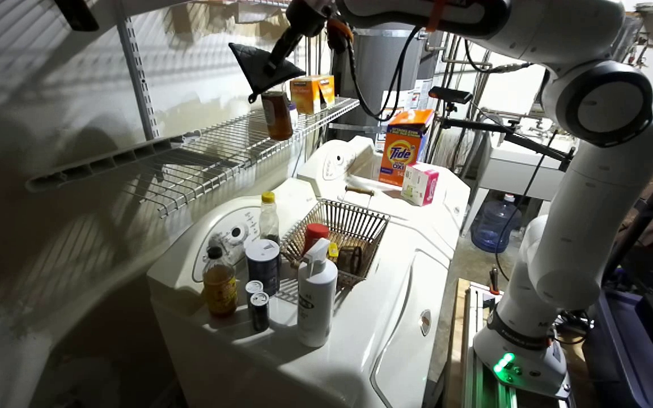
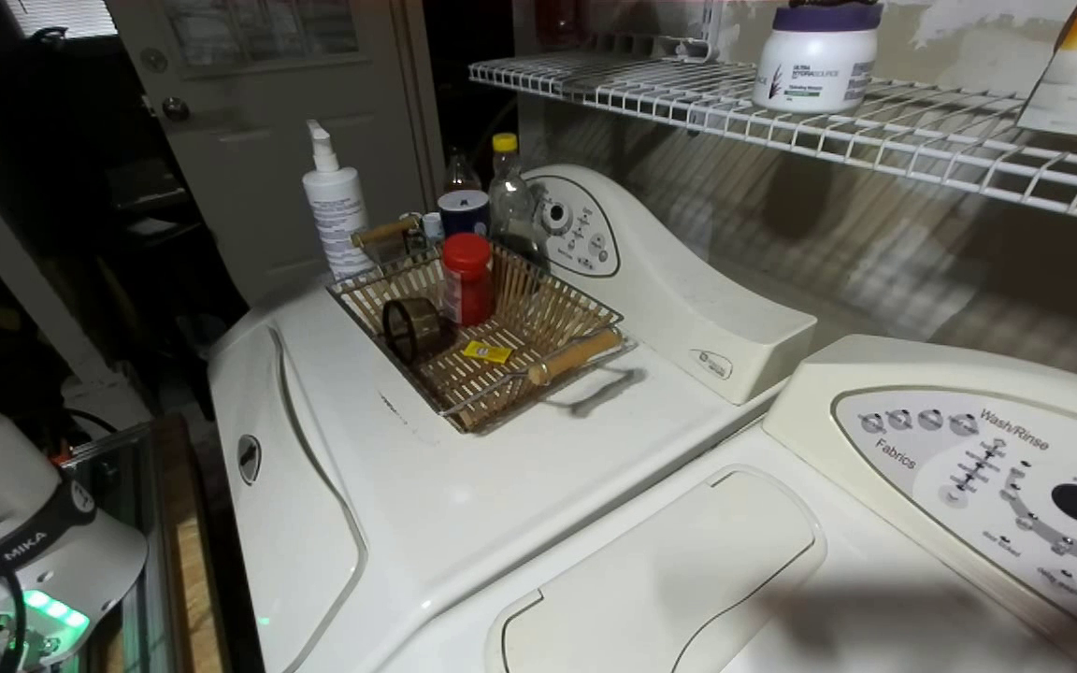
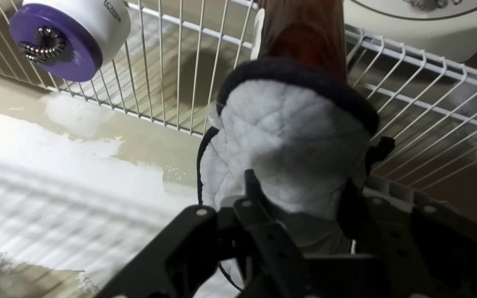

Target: Pick up the bottle and put it in the basket

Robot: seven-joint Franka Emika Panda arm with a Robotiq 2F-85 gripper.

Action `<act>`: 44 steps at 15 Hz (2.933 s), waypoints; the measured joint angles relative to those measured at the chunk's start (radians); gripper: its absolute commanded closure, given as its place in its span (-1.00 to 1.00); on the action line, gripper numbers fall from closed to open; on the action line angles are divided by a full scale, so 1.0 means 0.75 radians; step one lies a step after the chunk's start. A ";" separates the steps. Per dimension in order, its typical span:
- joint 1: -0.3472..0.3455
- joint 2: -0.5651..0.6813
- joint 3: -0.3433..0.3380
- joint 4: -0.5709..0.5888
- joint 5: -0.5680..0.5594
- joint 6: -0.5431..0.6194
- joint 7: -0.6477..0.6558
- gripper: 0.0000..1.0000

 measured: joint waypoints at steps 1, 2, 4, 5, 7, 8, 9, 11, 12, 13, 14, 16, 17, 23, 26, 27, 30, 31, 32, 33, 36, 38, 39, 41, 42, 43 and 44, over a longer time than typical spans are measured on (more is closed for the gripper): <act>0.000 -0.048 -0.003 -0.070 0.009 0.035 0.000 0.61; 0.000 -0.095 -0.007 -0.141 0.016 0.075 0.000 0.61; -0.001 -0.191 -0.019 -0.288 0.020 0.161 0.000 0.61; 0.001 -0.238 -0.029 -0.364 0.020 0.210 0.000 0.61; 0.003 -0.323 -0.048 -0.508 0.019 0.301 0.000 0.61; 0.002 -0.362 -0.059 -0.580 0.019 0.343 0.001 0.61; 0.002 -0.398 -0.069 -0.651 0.018 0.384 0.004 0.61; -0.002 -0.463 -0.086 -0.780 0.005 0.430 0.020 0.61; -0.006 -0.491 -0.093 -0.840 -0.001 0.444 0.031 0.61; -0.011 -0.517 -0.098 -0.897 -0.005 0.458 0.041 0.61; -0.018 -0.538 -0.103 -0.946 -0.007 0.471 0.050 0.61; -0.030 -0.571 -0.112 -1.038 -0.007 0.516 0.070 0.61; -0.036 -0.584 -0.115 -1.080 -0.007 0.546 0.080 0.61; -0.109 -0.615 -0.109 -1.259 -0.075 0.677 0.170 0.11; -0.116 -0.623 -0.103 -1.268 -0.077 0.680 0.175 0.11; -0.116 -0.625 -0.102 -1.268 -0.077 0.680 0.176 0.11; -0.114 -0.625 -0.108 -1.272 -0.071 0.677 0.177 0.61; -0.106 -0.618 -0.122 -1.282 -0.058 0.677 0.174 0.61; -0.096 -0.609 -0.142 -1.300 -0.043 0.680 0.170 0.61; -0.084 -0.599 -0.166 -1.324 -0.024 0.691 0.160 0.61; -0.040 -0.566 -0.240 -1.415 0.034 0.785 0.090 0.61; -0.015 -0.549 -0.279 -1.473 0.059 0.876 0.042 0.61; 0.000 -0.542 -0.299 -1.499 0.069 0.925 0.014 0.61; 0.035 -0.529 -0.338 -1.539 0.086 1.000 -0.045 0.61; 0.057 -0.524 -0.361 -1.556 0.097 1.026 -0.072 0.61; 0.083 -0.517 -0.385 -1.570 0.111 1.047 -0.101 0.61; 0.113 -0.513 -0.415 -1.583 0.123 1.069 -0.131 0.61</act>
